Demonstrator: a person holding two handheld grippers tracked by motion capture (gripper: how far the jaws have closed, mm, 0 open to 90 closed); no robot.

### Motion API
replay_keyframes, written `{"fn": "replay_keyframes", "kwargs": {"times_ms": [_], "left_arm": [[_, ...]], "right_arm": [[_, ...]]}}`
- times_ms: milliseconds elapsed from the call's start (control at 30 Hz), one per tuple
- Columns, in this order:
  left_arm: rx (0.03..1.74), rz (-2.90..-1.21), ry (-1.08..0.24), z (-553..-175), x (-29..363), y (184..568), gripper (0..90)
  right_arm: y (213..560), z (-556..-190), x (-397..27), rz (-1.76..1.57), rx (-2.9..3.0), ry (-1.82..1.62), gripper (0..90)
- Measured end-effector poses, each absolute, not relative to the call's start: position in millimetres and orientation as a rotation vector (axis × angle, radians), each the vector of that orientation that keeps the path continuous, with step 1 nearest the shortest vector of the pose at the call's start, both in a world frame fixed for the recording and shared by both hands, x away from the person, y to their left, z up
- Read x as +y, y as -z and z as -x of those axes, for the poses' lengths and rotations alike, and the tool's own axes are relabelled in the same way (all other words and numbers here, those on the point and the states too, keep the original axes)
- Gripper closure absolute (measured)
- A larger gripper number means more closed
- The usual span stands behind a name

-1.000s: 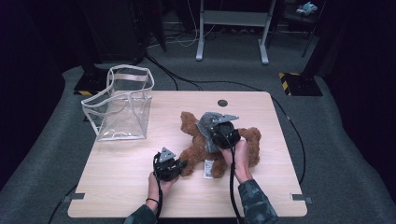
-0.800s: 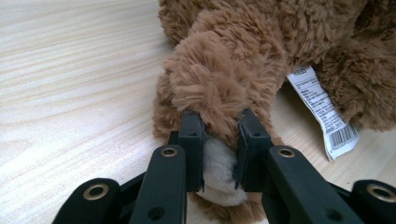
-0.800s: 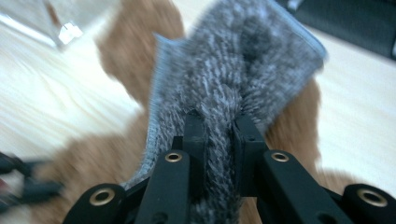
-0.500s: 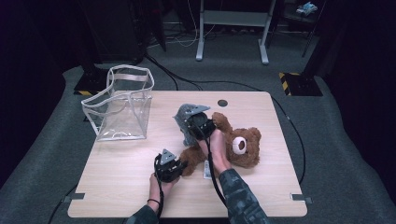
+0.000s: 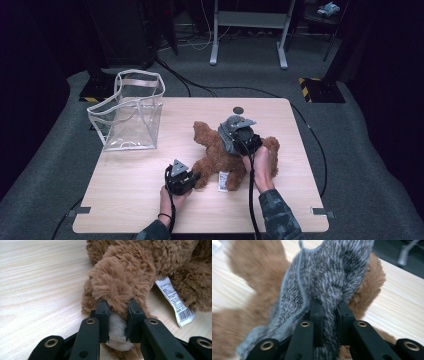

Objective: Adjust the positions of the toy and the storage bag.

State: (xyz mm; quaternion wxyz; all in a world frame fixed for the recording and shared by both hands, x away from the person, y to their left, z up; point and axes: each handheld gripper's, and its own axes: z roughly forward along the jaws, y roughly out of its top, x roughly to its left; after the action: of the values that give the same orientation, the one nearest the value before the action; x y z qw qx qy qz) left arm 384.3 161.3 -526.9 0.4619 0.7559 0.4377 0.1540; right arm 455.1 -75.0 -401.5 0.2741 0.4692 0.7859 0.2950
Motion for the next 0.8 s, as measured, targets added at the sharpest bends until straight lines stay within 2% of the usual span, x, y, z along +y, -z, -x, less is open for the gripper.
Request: {"fn": "replay_keyframes", "kwargs": {"times_ms": [133, 300, 467, 633, 700, 800], "left_arm": [[1.078, -1.854, -0.379, -383, 160, 527, 75.6], [1.079, -1.851, -0.39, -383, 160, 527, 75.5], [1.073, -1.853, -0.397, -383, 160, 527, 75.5], [1.073, -1.855, -0.392, -383, 161, 527, 75.5], [1.072, -1.854, -0.394, -383, 161, 527, 75.5], [1.071, -1.856, -0.396, -383, 161, 527, 75.5]], "right_arm": [[388, -455, -53, -1.202, 2.164, -0.978, 78.5], [401, -464, -12, -1.076, 2.251, -0.813, 78.6], [406, -468, -46, -1.187, 2.167, -0.759, 78.9], [405, -474, -82, -1.235, 2.128, -0.542, 79.0], [404, -476, -89, -1.266, 2.117, -0.596, 78.9], [394, -473, -79, -1.269, 2.134, -0.784, 78.5]]}}
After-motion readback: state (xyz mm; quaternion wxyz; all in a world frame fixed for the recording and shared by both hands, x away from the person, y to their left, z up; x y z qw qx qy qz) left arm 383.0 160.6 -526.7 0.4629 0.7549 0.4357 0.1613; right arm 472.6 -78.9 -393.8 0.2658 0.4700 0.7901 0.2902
